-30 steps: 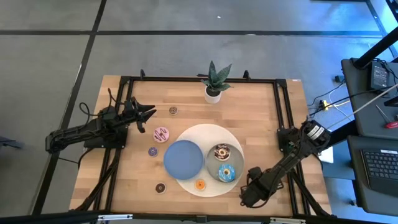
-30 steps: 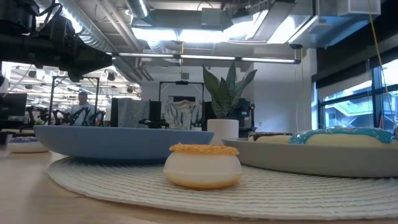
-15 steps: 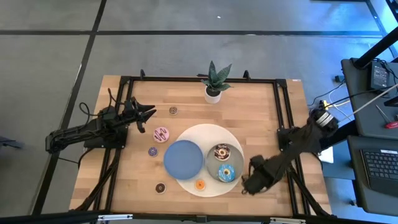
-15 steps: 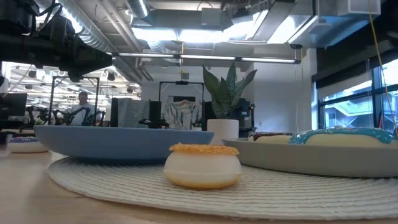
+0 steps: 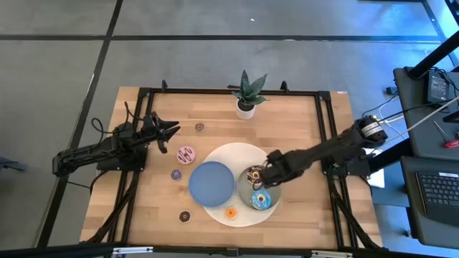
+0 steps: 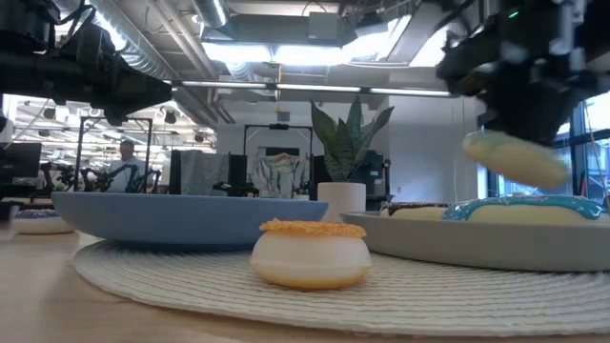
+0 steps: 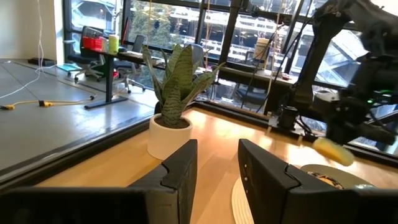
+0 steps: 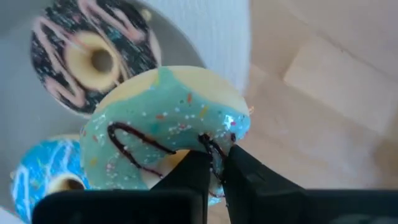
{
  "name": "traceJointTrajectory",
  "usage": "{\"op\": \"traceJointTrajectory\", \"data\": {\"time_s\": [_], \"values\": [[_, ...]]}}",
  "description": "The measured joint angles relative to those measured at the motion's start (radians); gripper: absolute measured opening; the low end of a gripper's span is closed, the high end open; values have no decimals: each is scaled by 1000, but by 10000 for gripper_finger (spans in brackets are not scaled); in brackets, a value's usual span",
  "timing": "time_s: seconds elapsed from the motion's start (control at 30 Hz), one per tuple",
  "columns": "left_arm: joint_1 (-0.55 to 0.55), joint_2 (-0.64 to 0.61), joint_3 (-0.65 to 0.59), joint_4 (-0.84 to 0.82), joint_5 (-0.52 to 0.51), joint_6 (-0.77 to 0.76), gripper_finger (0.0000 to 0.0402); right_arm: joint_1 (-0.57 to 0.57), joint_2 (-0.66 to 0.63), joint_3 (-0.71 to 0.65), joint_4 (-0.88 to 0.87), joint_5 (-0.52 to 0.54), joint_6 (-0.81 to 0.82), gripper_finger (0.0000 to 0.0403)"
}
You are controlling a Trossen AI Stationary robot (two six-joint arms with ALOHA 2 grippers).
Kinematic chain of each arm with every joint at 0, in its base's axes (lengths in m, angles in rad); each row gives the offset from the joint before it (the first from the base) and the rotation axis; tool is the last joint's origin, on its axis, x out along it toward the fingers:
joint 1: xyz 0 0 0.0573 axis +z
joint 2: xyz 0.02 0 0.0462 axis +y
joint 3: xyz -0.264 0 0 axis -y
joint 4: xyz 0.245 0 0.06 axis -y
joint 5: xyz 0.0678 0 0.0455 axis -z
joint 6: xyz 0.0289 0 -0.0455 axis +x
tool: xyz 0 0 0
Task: Pick & Place donuts
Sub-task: Put the big green donut on the gray plate
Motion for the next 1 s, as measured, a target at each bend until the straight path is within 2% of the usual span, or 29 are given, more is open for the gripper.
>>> {"op": "traceJointTrajectory", "data": {"time_s": [0.23, 0.5, 1.0], "values": [[0, 0, 0, 0, 24, 0, 111, -26, 67, 0, 42, -27, -89, 35], [0, 0, 0, 0, 24, 0, 112, -12, 121, 0, 98, -118, -93, 36], [0, 0, 0, 0, 24, 0, 113, 6, 133, 0, 110, -138, -94, 46]]}}
